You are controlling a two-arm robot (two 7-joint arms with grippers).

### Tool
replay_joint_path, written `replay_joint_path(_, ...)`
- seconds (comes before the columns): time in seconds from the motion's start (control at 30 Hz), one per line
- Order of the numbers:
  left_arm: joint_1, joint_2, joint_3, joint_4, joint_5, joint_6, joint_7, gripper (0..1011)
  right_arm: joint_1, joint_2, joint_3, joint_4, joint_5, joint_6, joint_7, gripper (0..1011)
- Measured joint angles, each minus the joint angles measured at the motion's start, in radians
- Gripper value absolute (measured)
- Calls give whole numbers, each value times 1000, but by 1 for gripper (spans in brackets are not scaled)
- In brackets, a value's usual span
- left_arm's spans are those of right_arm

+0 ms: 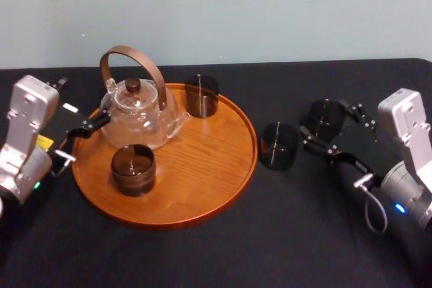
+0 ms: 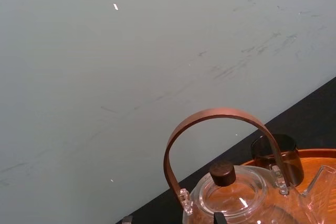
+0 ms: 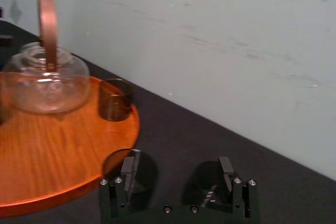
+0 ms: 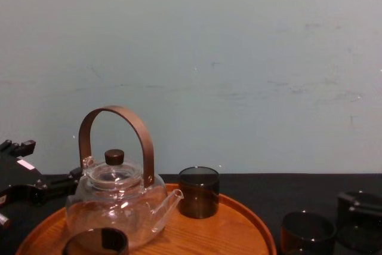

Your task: Pick up the glass from the table and place it on the tray.

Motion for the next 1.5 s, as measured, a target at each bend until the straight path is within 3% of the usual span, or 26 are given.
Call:
replay_joint_path(0.6,0,0,0,0,0,0,0,1001,-3,-82,-29,25,-11,53,62,1002)
replay_joint_path(1.5,0,0,0,0,0,0,0,1001,20,-160,11,106,-28,107,134,1002)
